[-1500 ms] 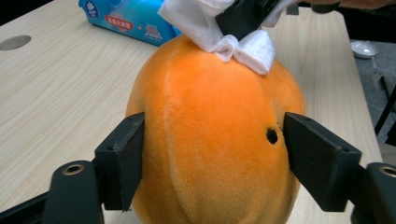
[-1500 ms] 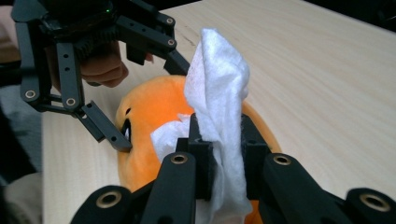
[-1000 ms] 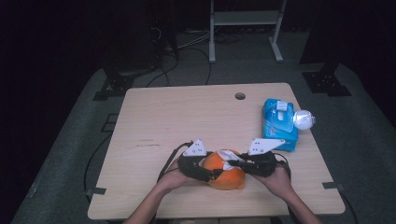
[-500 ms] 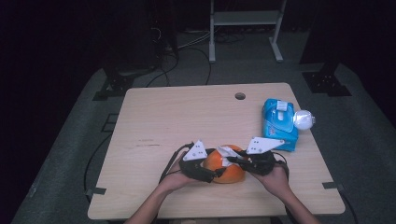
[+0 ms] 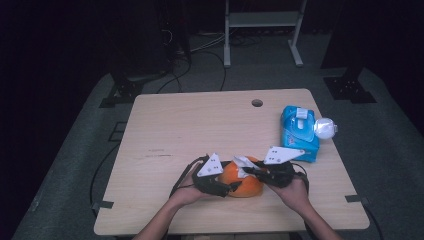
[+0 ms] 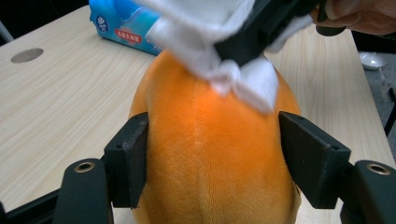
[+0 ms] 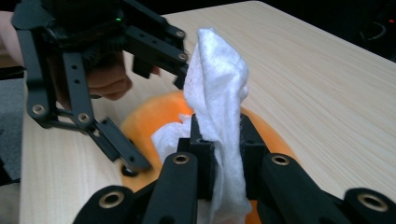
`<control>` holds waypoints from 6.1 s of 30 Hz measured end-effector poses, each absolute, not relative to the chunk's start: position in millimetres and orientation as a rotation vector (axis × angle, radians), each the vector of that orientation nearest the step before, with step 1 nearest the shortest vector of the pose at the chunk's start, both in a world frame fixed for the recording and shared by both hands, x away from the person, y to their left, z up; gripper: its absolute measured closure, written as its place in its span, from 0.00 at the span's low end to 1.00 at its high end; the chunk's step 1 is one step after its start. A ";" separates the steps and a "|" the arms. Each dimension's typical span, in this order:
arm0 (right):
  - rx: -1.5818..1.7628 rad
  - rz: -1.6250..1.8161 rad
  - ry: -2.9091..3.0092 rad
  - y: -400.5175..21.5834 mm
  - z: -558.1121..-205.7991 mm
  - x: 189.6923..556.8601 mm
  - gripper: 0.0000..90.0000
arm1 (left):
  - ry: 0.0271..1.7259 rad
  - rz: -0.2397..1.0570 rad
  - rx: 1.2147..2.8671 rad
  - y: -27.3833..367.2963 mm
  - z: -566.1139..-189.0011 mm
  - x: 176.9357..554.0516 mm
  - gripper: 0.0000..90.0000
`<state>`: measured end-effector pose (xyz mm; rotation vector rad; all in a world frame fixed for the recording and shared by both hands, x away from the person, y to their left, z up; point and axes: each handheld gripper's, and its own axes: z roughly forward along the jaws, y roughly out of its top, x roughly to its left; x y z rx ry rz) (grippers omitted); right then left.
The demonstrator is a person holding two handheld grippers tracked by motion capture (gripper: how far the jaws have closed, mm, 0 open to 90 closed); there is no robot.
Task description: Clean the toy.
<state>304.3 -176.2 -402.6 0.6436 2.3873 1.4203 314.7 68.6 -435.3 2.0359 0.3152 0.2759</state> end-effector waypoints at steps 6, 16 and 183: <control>0.600 1.386 2.382 -173.5 -400.7 298.8 0.89 | 0.317 0.263 2.065 73.9 -434.0 316.1 0.34; 0.697 1.414 2.382 -191.0 -406.3 305.7 0.89 | 0.370 0.186 2.071 81.8 -434.3 326.6 0.21; 0.680 1.433 2.451 -192.3 -392.0 305.2 0.89 | 0.249 0.208 2.087 62.3 -437.4 308.0 0.35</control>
